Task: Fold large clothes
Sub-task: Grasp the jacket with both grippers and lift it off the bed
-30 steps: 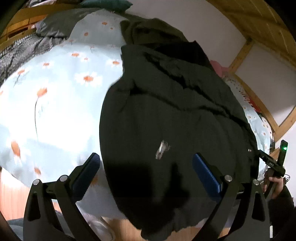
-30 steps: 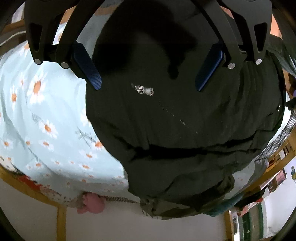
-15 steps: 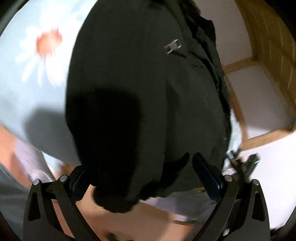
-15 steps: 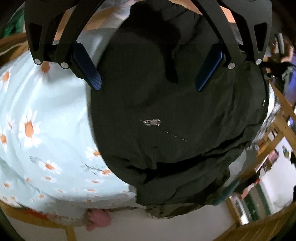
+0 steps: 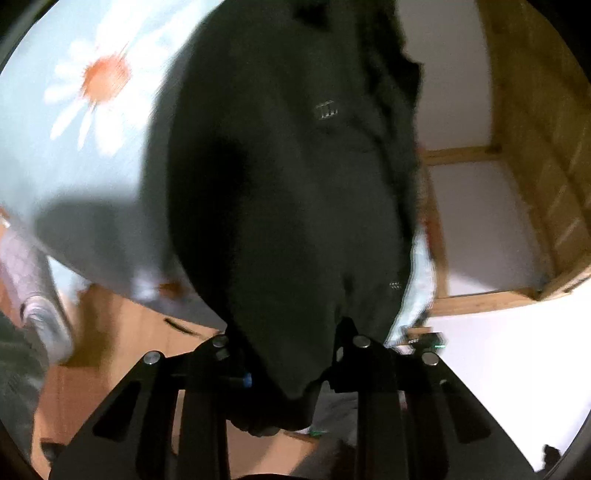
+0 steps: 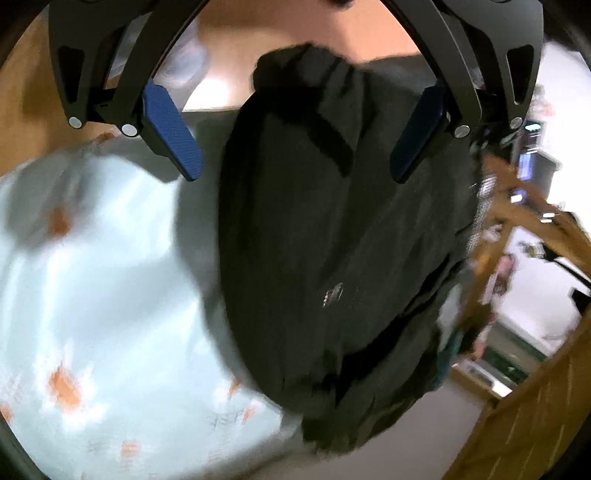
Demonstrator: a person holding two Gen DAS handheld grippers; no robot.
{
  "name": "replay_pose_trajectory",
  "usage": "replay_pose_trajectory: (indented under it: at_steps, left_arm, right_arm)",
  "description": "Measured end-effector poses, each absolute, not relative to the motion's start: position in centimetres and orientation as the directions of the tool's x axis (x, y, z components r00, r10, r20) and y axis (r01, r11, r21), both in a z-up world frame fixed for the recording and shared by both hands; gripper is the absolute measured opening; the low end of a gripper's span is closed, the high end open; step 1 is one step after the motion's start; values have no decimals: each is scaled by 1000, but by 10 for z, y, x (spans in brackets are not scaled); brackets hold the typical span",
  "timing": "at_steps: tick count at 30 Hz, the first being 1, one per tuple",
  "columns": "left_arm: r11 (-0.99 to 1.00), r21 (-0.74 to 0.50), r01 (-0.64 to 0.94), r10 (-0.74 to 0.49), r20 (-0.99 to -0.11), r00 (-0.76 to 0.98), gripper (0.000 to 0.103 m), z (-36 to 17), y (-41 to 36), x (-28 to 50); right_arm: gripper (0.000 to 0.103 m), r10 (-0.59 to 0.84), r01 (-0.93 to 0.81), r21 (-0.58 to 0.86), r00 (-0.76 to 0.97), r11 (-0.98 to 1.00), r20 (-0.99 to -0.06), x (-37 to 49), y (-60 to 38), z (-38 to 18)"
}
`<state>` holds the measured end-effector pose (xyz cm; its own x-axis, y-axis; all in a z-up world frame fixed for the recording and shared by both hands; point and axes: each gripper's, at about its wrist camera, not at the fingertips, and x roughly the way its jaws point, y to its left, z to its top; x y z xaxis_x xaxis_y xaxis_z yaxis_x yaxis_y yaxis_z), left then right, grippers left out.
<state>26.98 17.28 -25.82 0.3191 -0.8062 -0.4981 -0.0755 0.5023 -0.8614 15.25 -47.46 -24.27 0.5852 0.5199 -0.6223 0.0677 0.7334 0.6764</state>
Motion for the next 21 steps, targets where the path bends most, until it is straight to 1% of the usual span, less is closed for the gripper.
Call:
replay_pose_trajectory:
  at_steps: [2, 5, 7, 8, 9, 10, 11, 12, 13, 14, 16, 18, 20, 21]
  left_arm:
    - [469, -881, -51, -823, -458, 337, 25, -240, 174, 269]
    - [450, -893, -18, -833, -427, 352, 25, -217, 174, 272]
    - [468, -884, 4, -830, -438, 345, 25, -209, 168, 275]
    - [476, -880, 5, -827, -445, 344, 25, -207, 166, 276]
    - [485, -875, 0, -820, -455, 347, 25, -206, 166, 276]
    - [497, -868, -17, -808, -470, 354, 25, -207, 168, 275]
    - [502, -864, -34, -801, -479, 358, 25, -208, 171, 274]
    - [501, -864, -49, -797, -483, 362, 25, -210, 174, 272]
    - [504, -862, -54, -794, -487, 365, 24, -211, 177, 269]
    - [515, -855, -59, -786, -499, 365, 24, -211, 179, 266]
    - [530, -844, -83, -777, -522, 352, 23, -215, 183, 260]
    - [532, -843, -83, -780, -526, 338, 23, -212, 187, 259]
    - [546, -835, -67, -779, -535, 325, 23, -206, 185, 251]
    - [551, -832, -57, -780, -538, 319, 23, -201, 185, 248]
  right_arm:
    - [100, 595, 48, 724, 534, 688, -601, 156, -469, -255]
    - [100, 714, -28, 794, 456, 608, -531, 168, -449, -267]
    - [97, 740, -38, 803, 417, 595, -528, 176, -436, -276]
    - [81, 755, -36, 814, 401, 580, -520, 180, -431, -281]
    - [50, 762, -36, 822, 399, 569, -510, 181, -428, -282]
    - [36, 791, -52, 848, 397, 527, -466, 181, -428, -280]
    - [31, 823, -86, 877, 399, 473, -405, 178, -428, -274]
    - [29, 852, -135, 899, 404, 417, -334, 173, -428, -265]
    - [25, 877, -196, 916, 411, 351, -248, 166, -428, -252]
    - [23, 879, -209, 919, 420, 335, -225, 162, -428, -246]
    - [21, 871, -191, 922, 435, 337, -228, 151, -425, -241]
    - [20, 874, -182, 927, 431, 329, -225, 139, -419, -238]
    - [20, 888, -215, 936, 430, 277, -164, 122, -414, -226]
    - [20, 891, -238, 942, 439, 239, -115, 113, -415, -217]
